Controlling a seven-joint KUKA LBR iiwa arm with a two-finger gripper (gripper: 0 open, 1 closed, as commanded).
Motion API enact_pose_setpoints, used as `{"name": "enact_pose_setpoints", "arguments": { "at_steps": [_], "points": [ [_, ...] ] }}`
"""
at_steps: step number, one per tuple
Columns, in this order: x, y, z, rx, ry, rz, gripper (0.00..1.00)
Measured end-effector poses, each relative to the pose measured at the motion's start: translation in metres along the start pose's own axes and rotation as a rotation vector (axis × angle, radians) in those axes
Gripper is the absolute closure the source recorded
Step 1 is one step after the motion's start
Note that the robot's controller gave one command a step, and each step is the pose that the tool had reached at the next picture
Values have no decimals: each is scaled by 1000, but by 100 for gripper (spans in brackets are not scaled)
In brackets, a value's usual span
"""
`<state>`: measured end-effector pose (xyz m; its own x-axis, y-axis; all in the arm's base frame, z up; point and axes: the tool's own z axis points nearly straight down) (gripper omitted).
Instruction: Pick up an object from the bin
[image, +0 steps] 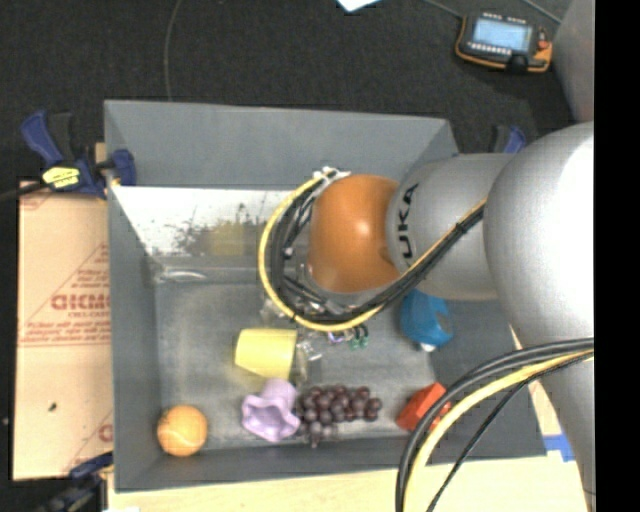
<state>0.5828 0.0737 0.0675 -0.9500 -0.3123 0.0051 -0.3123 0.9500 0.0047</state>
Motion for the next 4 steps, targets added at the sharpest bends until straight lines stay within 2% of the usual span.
{"name": "enact_pose_setpoints", "arguments": {
  "at_steps": [1,2,3,4],
  "points": [
    [3,-2,-26,-3,7,39,0],
    [5,16,-29,-3,9,-35,100],
    [5,16,-30,-4,7,-32,0],
    [4,17,-30,-5,7,-31,100]
  ]
}}
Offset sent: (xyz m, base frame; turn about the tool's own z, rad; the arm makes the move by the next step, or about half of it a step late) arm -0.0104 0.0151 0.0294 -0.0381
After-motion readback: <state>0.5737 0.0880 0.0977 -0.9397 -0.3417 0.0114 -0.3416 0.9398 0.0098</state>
